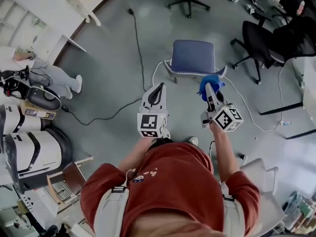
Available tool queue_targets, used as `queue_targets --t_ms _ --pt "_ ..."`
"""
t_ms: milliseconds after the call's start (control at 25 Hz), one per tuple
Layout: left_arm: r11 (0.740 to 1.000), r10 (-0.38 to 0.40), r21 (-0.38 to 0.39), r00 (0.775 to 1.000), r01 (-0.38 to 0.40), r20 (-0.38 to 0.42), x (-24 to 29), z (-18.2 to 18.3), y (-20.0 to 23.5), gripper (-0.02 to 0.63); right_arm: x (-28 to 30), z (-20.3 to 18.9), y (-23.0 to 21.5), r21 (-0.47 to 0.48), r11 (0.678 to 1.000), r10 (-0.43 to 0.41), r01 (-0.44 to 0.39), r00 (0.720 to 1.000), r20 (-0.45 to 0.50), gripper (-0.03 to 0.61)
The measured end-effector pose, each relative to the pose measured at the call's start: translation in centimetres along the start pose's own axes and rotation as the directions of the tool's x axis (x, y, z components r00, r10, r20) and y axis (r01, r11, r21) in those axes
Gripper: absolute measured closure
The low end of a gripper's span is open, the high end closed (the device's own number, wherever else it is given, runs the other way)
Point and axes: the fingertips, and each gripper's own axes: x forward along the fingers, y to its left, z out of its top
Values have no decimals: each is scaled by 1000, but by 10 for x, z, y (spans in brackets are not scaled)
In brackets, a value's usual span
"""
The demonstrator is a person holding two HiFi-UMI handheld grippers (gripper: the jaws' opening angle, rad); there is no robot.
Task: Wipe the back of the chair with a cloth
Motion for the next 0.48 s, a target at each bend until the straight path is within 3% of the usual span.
queue_targets --t_ms 80,160,200,320,400,480 --pt "1000 -18 12 1000 18 26 -2 19 -8 604 -17 22 8 -134 990 -31 32 999 14 525" --pt "999 -27 23 999 26 47 -4 38 -14 604 -31 42 18 -285 956 -67 72 997 26 525" --pt "999 -24 29 998 23 56 -5 46 -15 604 -35 52 25 -372 924 -86 92 996 33 525" --pt "999 -13 49 994 8 104 -11 74 -18 604 -41 77 44 -596 788 -144 157 987 70 525" --pt "997 -11 71 989 1 150 -14 94 -23 604 -45 96 56 -649 736 -156 193 981 115 525" --pt "995 -11 95 980 -8 197 -17 112 -26 604 -48 116 70 -675 707 -133 211 977 167 525"
